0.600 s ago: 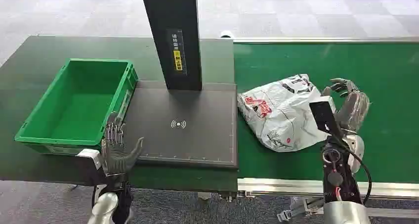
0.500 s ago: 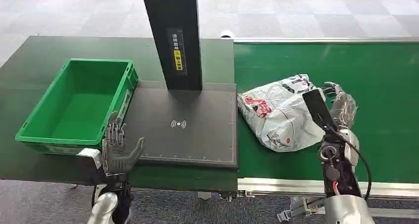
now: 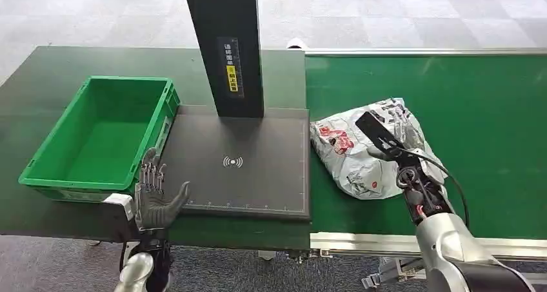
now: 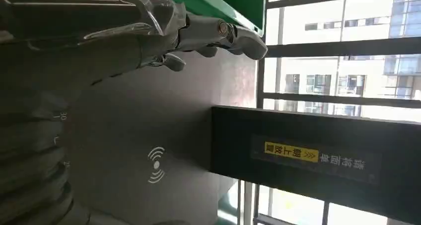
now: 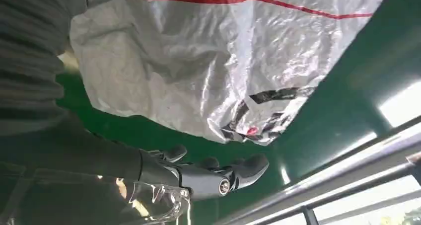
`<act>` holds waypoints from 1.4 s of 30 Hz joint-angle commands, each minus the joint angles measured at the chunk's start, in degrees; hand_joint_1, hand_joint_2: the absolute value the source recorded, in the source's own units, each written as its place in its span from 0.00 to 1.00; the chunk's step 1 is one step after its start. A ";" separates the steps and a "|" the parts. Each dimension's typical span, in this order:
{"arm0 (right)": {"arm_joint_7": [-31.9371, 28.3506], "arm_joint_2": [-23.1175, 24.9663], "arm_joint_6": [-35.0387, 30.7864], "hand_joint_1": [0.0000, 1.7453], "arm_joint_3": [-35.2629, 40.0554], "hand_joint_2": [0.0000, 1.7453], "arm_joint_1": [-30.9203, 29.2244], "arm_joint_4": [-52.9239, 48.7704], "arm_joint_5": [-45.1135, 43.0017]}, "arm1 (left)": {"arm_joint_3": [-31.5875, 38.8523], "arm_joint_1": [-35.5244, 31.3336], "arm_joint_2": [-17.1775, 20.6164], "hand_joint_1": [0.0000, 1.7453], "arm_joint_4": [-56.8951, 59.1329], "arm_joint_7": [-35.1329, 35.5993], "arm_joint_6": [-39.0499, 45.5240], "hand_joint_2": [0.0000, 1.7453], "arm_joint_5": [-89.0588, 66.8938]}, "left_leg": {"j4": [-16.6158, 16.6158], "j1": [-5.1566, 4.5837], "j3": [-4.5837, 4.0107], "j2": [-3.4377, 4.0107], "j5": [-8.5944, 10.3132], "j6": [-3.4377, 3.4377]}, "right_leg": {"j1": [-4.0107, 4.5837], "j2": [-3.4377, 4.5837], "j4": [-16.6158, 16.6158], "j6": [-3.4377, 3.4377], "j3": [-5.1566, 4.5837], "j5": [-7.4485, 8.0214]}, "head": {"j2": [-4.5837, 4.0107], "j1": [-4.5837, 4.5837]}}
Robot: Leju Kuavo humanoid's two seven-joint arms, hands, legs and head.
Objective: Moved the parcel from conveyor to table for the left to box.
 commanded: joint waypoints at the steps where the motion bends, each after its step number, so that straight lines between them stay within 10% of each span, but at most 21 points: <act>1: 4.15 1.12 14.79 0.00 13.14 1.00 -0.76 10.14 10.72 | -1.91 -4.52 1.14 0.00 7.12 -0.05 -1.53 1.00 0.12 | -0.06 0.01 0.08 -0.04 0.02 0.01 | 0.02 -0.05 -0.08 -0.01 0.12 0.02 | 0.00 0.02; 7: 7.66 1.62 27.83 0.00 13.50 1.00 4.20 12.21 10.79 | -3.43 -9.89 -0.75 0.00 15.29 -0.67 -1.70 1.00 0.30 | -0.11 0.01 0.11 -0.32 0.10 0.04 | 0.01 -0.34 -0.18 0.00 0.23 0.01 | 0.00 0.00; 18: 8.65 2.06 27.10 0.01 12.59 1.00 5.32 11.43 10.06 | -3.08 -8.29 -1.04 0.00 13.66 -0.47 -1.15 1.00 0.28 | -0.11 0.04 0.22 -0.17 0.09 0.04 | 0.04 -0.19 -0.22 0.00 0.30 0.04 | 0.00 0.02; 19: 8.27 2.10 25.03 0.98 12.77 1.00 5.28 11.07 10.30 | -2.80 -7.80 -0.97 0.00 13.23 -0.50 -0.87 1.00 0.42 | -0.09 0.02 0.26 -0.17 0.08 0.04 | 0.03 -0.18 -0.20 0.00 0.32 0.03 | 0.00 0.02; 42: -1.28 3.41 6.95 1.00 3.97 1.00 3.39 7.82 2.51 | -0.34 -2.91 0.55 0.00 5.75 -0.45 0.19 1.00 1.59 | 0.02 -0.03 0.15 -0.03 0.02 0.04 | -0.03 -0.04 -0.04 0.00 0.22 0.01 | 0.00 0.02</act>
